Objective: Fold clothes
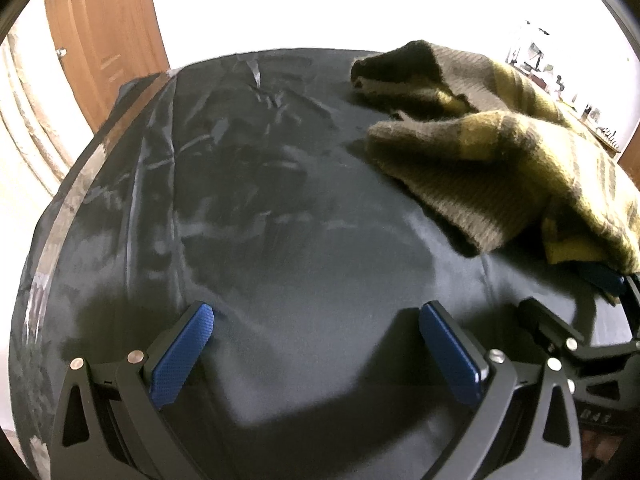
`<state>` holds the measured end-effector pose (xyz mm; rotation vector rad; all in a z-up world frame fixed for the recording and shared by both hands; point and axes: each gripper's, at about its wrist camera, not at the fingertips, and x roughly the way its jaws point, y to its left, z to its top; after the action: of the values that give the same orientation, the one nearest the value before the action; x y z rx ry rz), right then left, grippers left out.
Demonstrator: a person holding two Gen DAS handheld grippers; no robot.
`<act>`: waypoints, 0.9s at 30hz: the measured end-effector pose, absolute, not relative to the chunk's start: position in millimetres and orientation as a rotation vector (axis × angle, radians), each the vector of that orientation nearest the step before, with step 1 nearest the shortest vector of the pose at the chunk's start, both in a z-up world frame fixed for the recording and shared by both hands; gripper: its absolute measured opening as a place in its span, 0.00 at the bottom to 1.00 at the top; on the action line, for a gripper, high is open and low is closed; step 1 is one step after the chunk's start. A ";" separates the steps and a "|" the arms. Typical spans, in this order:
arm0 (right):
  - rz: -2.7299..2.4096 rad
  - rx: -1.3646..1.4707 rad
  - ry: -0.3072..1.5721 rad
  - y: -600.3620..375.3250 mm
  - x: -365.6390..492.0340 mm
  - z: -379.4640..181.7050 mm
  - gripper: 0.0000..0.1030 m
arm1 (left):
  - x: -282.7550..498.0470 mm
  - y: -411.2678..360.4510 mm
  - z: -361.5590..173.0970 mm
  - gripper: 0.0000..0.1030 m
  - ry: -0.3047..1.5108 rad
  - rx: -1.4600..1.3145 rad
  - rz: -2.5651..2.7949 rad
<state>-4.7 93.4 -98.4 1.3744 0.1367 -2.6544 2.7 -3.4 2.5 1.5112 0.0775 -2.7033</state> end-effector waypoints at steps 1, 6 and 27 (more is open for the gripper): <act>-2.641 1.389 0.144 93.5 -4.8 -98.2 1.00 | 2.1 -3.4 3.3 1.00 0.075 1.530 -2.694; -2.544 1.497 0.125 102.3 7.9 -93.0 1.00 | 6.2 -2.3 4.3 1.00 0.103 1.594 -2.665; -2.667 1.409 -0.336 291.2 92.6 -35.3 1.00 | 27.1 129.9 59.2 1.00 0.003 1.614 -2.707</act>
<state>92.6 291.2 -35.3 1.4088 -0.3357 -2.6669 27.1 129.9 59.2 1.6144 0.0029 -2.7070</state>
